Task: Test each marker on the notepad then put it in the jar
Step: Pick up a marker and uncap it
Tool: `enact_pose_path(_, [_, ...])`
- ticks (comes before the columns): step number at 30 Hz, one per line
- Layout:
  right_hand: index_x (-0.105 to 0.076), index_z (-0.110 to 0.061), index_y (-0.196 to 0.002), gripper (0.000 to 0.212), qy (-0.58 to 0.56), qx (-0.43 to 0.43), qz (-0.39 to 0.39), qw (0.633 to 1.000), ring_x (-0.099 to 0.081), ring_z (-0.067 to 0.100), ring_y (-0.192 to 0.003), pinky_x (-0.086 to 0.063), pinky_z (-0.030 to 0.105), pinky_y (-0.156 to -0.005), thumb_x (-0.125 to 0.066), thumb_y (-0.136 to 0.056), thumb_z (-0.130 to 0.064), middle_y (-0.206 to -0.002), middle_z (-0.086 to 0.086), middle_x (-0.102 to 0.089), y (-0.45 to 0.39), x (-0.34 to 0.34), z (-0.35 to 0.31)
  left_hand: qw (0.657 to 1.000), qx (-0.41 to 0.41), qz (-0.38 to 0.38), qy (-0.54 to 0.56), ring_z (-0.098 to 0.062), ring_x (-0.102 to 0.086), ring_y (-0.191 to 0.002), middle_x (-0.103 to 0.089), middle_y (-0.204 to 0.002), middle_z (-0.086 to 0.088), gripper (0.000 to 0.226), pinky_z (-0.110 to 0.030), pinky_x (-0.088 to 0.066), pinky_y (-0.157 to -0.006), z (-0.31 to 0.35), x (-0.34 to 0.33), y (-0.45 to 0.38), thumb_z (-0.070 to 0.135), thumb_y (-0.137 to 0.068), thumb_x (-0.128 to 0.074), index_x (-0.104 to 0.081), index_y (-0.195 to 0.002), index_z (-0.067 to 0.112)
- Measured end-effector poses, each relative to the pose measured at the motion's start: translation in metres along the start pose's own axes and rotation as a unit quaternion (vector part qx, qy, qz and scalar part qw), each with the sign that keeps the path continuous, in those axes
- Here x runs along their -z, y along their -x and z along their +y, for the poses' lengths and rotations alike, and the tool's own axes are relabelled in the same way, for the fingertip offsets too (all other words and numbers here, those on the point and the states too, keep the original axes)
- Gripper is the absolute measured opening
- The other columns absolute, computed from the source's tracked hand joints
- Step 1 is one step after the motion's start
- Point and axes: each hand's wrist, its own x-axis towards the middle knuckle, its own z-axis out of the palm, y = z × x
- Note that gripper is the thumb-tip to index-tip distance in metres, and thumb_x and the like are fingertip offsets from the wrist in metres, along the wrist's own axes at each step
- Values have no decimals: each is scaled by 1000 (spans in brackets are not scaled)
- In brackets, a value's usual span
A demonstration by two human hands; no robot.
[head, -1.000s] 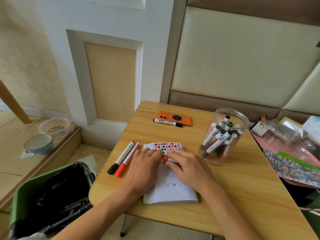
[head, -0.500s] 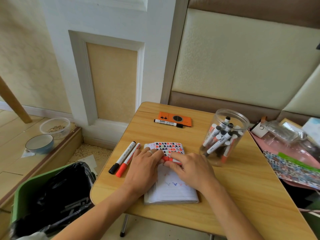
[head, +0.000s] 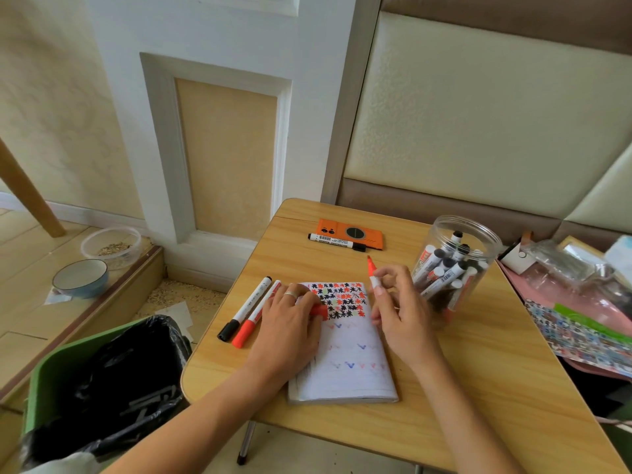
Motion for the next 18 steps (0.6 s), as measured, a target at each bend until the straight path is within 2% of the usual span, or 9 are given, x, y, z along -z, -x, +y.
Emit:
enact_pose_path(2, [-63,-22,-117,21,-117,-49,4,992,-73,20,-74,-64,36,-62,-51,-107,-8,-99,2,-69,-1,-1,-4,1000,3,-18,5,-21,-48,-123,-52,-134,4,30,-40,-38,-105,1,1,-2,28,-96,-52,-59,-124,24])
enact_pose_path(4, [-68,-20,-122,32,-243,-121,10,962,-75,22,-81,-63,34,-65,-46,-107,-1,-108,9,-70,-2,-3,-7,999,-9,-41,11,-18,-37,-140,-44,-150,5,41,-39,-28,-116,0,2,-3,22,-98,-50,-53,-138,25])
enact_pose_path(7, [-67,-15,-126,34,-357,-183,4,916,-71,19,-79,-59,30,-67,-54,-101,4,-98,11,-72,-4,-6,-11,997,-25,-63,24,-11,-20,-152,-35,-160,7,51,-36,-17,-122,-1,2,-3,15,-100,-46,-43,-149,28])
enact_pose_path(9, [-65,-13,-122,27,-358,-176,-19,917,-64,19,-72,-53,28,-62,-64,-97,-2,-85,9,-66,-3,-8,-12,996,-18,-75,33,-11,-19,-152,-35,-160,7,53,-39,-18,-123,-2,3,-4,12,-100,-45,-41,-151,27])
enact_pose_path(12, [-63,-8,-109,11,-315,-156,-35,936,-49,18,-59,-40,25,-51,-65,-99,-12,-67,6,-54,1,-14,-16,994,10,-89,55,-17,-30,-147,-40,-157,2,52,-41,-20,-122,-3,4,-6,9,-100,-44,-43,-149,25])
enact_pose_path(15, [-62,-8,-101,9,-292,-174,-38,940,-48,19,-54,-36,25,-44,-61,-103,-17,-62,6,-52,6,-23,-23,992,16,-89,83,-21,-48,-131,-53,-143,1,48,-44,-36,-113,-7,5,-9,7,-98,-47,-48,-142,25])
enact_pose_path(16, [-62,-7,-98,10,-285,-179,-44,941,-50,22,-52,-35,27,-42,-61,-103,-16,-62,9,-54,7,-27,-25,992,16,-87,91,-19,-51,-126,-56,-139,2,47,-39,-39,-110,-8,5,-9,6,-97,-48,-50,-141,24])
enact_pose_path(18, [-63,-8,-94,10,-263,-185,-57,945,-55,26,-50,-36,26,-41,-63,-101,-15,-64,13,-59,9,-33,-27,992,17,-80,101,-10,-54,-117,-60,-132,2,43,-13,-38,-101,-8,7,-9,4,-98,-49,-53,-138,21])
